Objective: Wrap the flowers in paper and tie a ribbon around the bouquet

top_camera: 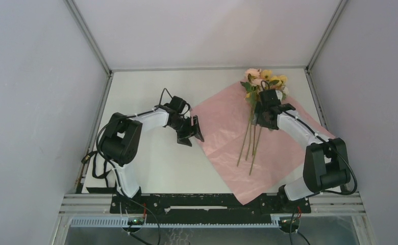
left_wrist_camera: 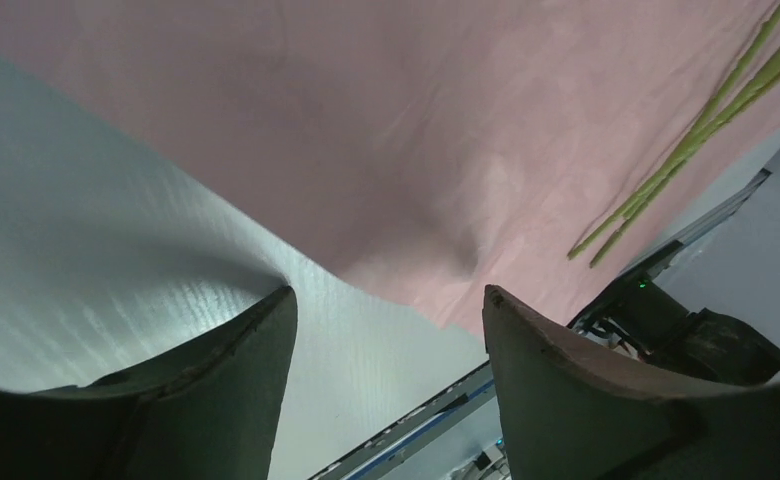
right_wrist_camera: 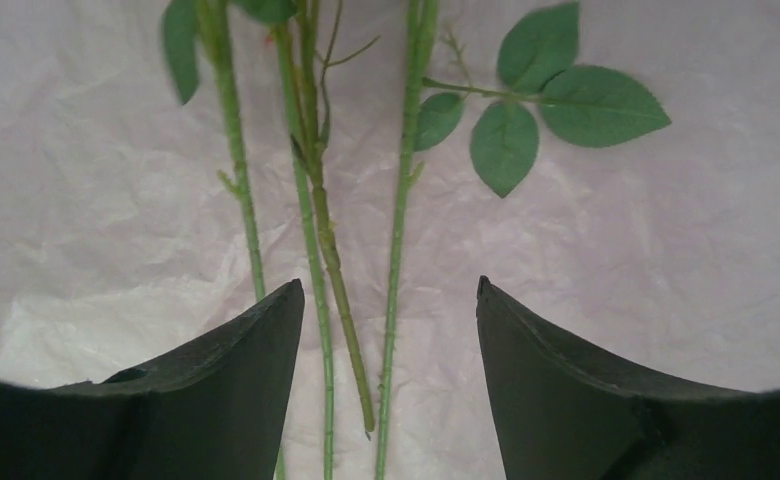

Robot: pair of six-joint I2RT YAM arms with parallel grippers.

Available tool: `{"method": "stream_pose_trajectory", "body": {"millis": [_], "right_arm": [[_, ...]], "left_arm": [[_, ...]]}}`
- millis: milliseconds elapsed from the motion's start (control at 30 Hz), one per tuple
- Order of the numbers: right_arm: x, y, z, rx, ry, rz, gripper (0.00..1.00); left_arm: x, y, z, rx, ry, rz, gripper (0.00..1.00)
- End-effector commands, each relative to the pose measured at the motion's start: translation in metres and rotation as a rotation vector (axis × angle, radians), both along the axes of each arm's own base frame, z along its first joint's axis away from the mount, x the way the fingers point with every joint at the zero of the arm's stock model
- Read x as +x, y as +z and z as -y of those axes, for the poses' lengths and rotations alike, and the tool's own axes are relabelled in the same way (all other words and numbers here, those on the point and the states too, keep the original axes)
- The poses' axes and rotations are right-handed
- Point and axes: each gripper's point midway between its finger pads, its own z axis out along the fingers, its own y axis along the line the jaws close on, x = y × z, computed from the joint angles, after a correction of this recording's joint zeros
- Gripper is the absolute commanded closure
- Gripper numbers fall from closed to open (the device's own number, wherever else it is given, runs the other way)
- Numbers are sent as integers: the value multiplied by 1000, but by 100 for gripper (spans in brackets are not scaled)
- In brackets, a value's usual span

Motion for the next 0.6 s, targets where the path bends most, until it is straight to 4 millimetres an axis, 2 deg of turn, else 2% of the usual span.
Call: {"method": "stream_pose_trajectory", "body": {"millis": [0, 67, 167, 233, 433, 467, 567], "right_arm": [[11, 21, 20, 61, -63, 68, 27], [14, 15, 16, 128, -40, 64, 26], [24, 4, 11, 176, 2, 55, 25], [32, -6, 6, 198, 32, 45, 26], [48, -44, 11, 152, 43, -61, 34], [49, -50, 8, 147, 54, -76, 37], [54, -62, -4, 99, 104, -109, 42]], "left_arm": [[17, -1, 13, -42, 16, 38, 27], [24, 1, 16, -59, 24, 65, 30], [32, 6, 25, -116, 48, 96, 42], [36, 9, 29, -141, 59, 115, 55], [45, 28, 36, -232, 74, 172, 95], [46, 30, 35, -236, 77, 180, 99], [49, 35, 23, -232, 97, 189, 100]]}}
